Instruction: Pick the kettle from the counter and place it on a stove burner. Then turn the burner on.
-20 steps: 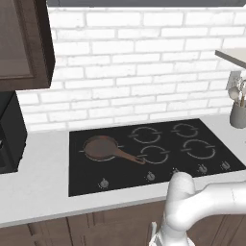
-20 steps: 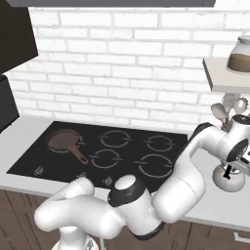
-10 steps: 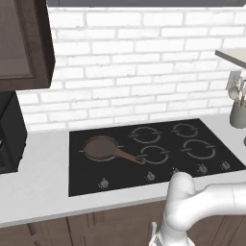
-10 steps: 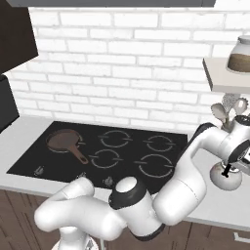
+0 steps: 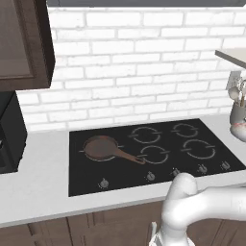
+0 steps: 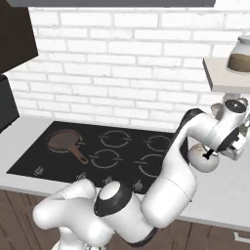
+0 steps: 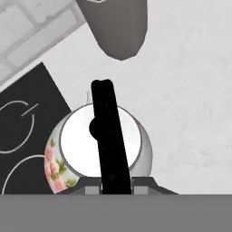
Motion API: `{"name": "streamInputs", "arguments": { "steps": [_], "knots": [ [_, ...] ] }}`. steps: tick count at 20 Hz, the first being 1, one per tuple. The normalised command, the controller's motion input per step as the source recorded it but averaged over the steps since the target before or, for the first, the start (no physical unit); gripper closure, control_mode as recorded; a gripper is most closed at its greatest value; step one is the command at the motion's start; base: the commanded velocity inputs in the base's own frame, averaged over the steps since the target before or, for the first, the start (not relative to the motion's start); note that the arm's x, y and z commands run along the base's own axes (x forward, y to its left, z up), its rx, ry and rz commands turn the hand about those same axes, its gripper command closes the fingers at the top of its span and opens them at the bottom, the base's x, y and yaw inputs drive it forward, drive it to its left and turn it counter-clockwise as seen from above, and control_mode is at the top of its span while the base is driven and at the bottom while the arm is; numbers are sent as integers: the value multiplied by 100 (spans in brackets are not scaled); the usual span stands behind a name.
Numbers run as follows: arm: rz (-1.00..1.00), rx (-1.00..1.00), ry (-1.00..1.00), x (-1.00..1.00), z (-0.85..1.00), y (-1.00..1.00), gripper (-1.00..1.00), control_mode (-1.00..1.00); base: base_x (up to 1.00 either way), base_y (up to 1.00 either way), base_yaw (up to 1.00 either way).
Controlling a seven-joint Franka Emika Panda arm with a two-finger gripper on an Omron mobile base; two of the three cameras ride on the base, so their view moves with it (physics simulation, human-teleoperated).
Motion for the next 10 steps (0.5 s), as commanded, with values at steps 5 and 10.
{"name": "streamInputs", "arguments": {
  "steps": [5,10],
  "knots": [
    [0,-4,-12,0,4,100,100,-100,0,0,0],
    [0,-15,-10,0,0,100,100,-100,0,0,0]
  ]
}}
